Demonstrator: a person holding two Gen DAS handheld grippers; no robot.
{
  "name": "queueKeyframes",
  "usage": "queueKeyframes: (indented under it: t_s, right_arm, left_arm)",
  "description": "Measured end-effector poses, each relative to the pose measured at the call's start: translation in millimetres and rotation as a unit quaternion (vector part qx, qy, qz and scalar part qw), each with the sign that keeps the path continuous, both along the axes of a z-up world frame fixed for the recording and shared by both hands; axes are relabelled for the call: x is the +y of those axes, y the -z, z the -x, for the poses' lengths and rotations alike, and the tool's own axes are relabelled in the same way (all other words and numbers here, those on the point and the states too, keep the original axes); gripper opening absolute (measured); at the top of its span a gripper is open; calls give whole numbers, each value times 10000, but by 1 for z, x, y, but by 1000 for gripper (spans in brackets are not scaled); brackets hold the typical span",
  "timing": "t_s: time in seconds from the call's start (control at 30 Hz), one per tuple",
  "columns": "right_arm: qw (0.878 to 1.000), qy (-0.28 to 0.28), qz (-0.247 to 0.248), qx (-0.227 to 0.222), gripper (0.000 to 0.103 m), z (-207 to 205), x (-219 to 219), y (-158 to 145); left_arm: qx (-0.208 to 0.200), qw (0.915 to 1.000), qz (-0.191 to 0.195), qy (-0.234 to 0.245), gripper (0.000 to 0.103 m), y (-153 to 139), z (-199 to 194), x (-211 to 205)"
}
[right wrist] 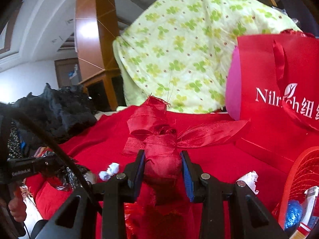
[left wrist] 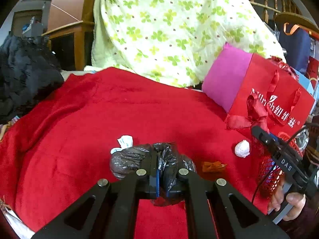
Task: Collect trash
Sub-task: 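Lift the black bag with the left gripper and carry it toward the basket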
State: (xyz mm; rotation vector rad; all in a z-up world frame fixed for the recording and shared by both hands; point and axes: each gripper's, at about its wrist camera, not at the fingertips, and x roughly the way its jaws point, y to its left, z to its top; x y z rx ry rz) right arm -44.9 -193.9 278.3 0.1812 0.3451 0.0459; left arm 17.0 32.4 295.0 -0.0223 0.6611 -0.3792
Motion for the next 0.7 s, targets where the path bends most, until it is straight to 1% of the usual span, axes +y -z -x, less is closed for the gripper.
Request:
queueKeyframes:
  t_s: [0.13, 0.23, 0.37, 0.57, 0.7]
  right_arm:
    - [9999, -93, -114, -90, 37, 17, 4, -4]
    - [9998, -35, -190, -104, 37, 28, 1, -2]
    - [9994, 120, -310, -26, 37, 40, -6, 4]
    - [9988, 287, -356, -144, 37, 66, -9, 5]
    - [9982, 343, -362, -321, 37, 82, -15, 2]
  left_arm:
    - [-79, 9999, 13, -108, 5, -15, 14, 4]
    - [-153, 9996, -93, -217, 5, -21, 21, 3]
    - [-199, 9995, -114, -217, 5, -26, 30, 1]
    - [-418, 9985, -292, -196, 5, -36, 46, -6]
    - [-656, 9967, -453, -167, 5, -42, 59, -13]
